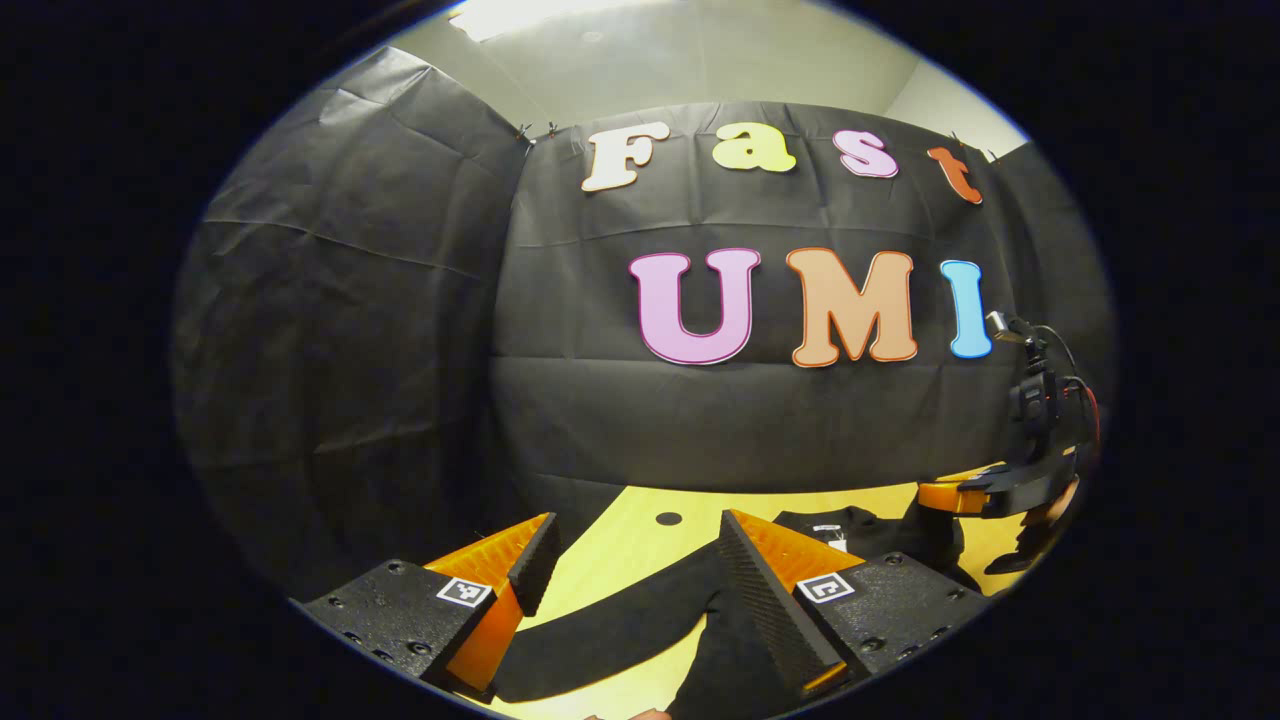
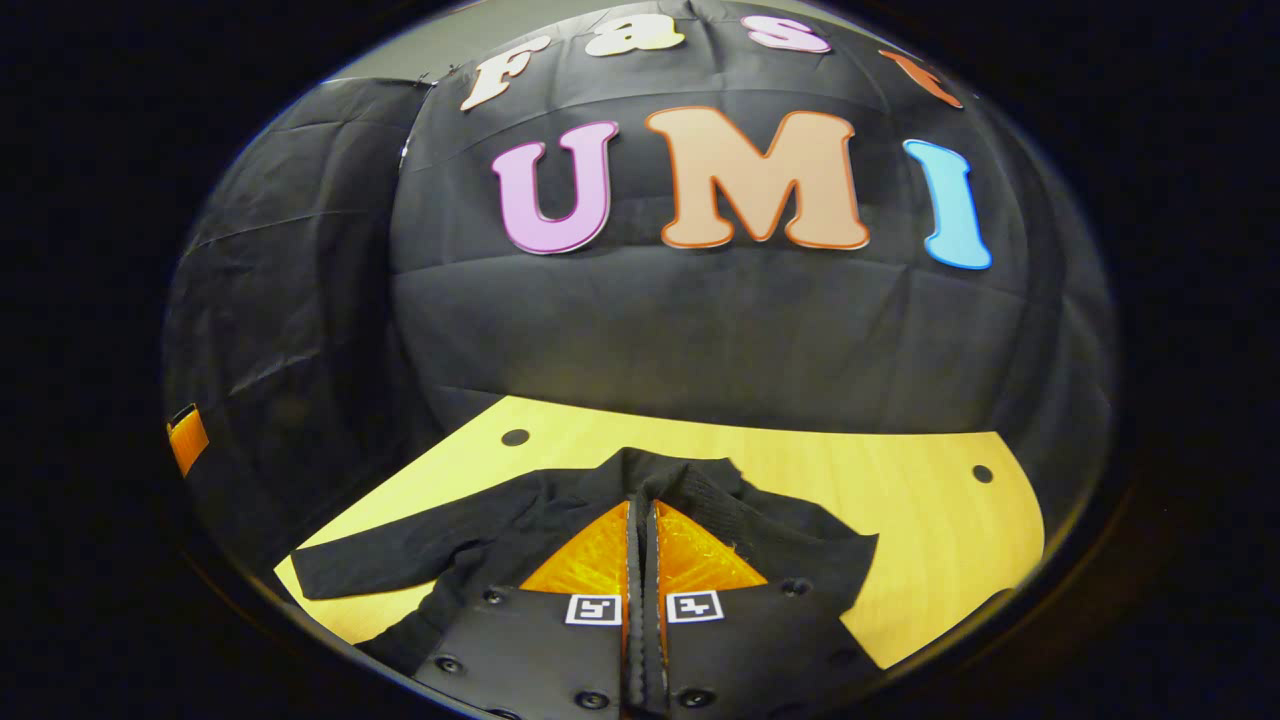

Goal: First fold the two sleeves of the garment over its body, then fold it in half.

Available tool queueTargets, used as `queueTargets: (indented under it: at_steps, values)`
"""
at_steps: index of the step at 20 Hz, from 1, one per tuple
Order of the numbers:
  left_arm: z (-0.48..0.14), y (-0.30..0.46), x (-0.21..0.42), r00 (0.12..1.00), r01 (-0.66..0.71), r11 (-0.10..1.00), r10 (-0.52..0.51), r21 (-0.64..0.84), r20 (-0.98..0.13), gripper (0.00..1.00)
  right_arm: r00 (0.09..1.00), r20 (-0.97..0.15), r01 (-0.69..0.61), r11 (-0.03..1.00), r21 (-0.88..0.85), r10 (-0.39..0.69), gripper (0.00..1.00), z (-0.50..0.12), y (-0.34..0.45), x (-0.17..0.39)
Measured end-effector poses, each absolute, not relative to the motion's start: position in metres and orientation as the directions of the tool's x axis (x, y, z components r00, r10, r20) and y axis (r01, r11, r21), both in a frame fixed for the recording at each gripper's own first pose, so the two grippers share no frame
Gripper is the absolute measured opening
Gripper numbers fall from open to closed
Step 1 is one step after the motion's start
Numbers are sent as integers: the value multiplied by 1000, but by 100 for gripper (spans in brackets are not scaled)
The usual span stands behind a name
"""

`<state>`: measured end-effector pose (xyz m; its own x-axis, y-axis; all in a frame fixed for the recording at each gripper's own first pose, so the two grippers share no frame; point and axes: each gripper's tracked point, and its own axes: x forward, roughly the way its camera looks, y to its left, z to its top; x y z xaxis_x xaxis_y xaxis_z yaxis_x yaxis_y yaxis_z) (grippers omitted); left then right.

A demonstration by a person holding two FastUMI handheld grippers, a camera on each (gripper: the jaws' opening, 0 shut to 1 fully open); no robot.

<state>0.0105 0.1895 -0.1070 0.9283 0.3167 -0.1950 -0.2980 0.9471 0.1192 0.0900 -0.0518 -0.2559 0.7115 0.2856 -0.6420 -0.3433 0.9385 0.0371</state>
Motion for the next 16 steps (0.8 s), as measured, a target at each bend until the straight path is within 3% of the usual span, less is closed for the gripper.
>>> queueTargets:
  at_steps: [2, 7, 9, 11, 12, 13, 14, 16]
  values:
    - [-110, 197, 5, 922, -312, 942, 331, 121, -203, 94, 687, -659, -378, 925, 38, 308, 2, -269, -32, 89]
    - [-119, 210, -2, 906, -337, 933, 358, 126, -225, 97, 637, -696, -440, 898, 25, 332, 2, -299, 10, 88]
    - [-124, 212, -2, 904, -340, 932, 360, 125, -232, 94, 621, -679, -461, 883, 88, 392, 2, -295, 30, 88]
    - [-131, 217, -3, 899, -347, 931, 364, 111, -242, 94, 654, -590, -471, 865, 174, 475, 41, -264, 52, 98]
    - [-137, 224, -5, 891, -360, 926, 377, 112, -254, 91, 706, -539, -455, 877, 152, 460, 61, -248, 50, 106]
    - [-144, 231, -4, 879, -376, 919, 395, 120, -267, 98, 751, -490, -442, 888, 124, 442, 80, -224, 40, 113]
    - [-153, 237, -4, 868, -390, 912, 411, 130, -279, 96, 781, -449, -435, 894, 107, 434, 99, -207, 34, 117]
    - [-163, 254, -11, 846, -419, 895, 445, 152, -294, 95, 807, -409, -420, 901, 109, 425, 96, -186, 23, 114]
